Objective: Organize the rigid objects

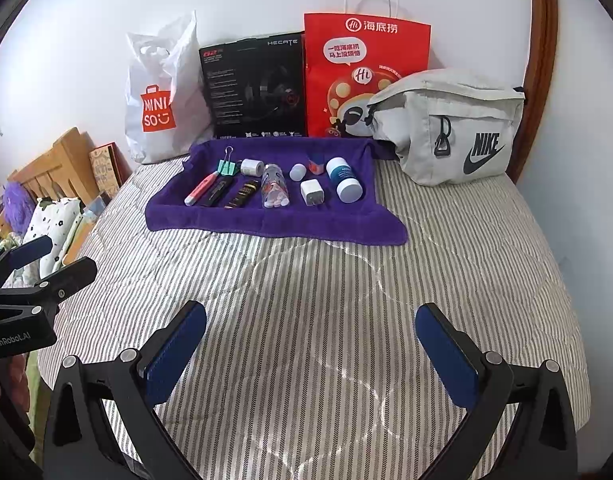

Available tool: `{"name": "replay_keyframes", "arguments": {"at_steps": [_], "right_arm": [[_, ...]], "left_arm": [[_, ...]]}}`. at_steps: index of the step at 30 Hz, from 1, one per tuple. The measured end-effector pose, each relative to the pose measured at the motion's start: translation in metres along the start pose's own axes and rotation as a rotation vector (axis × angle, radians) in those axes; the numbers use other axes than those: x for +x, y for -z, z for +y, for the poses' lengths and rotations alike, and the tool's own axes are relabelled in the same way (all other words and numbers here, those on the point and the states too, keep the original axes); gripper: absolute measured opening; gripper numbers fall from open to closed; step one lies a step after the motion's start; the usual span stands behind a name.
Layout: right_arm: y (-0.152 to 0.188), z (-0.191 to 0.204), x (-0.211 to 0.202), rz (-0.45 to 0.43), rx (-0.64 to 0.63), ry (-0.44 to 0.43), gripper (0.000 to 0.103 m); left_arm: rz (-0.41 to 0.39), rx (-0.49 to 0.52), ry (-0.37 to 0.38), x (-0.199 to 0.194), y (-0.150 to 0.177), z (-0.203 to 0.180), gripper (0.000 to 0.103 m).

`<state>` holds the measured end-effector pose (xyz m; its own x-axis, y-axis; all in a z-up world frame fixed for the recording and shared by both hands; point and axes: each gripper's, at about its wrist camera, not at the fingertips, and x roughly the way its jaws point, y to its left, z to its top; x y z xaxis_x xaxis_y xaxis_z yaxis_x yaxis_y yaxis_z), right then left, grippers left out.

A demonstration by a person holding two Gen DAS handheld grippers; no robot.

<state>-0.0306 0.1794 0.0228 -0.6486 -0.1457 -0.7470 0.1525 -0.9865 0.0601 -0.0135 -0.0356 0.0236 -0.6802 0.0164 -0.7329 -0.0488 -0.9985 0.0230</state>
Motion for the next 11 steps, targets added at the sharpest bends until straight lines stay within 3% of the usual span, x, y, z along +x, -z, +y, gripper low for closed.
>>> {"name": "replay_keyframes", "arguments": {"at_steps": [11], "right_arm": [[0.001,-0.0012,-0.0013,0.001,0.0,-0.001,0.103]], "left_arm": [[-0.023,-0.005,0.01,-0.0033,-0.0014,-0.0012,0.103]]}}
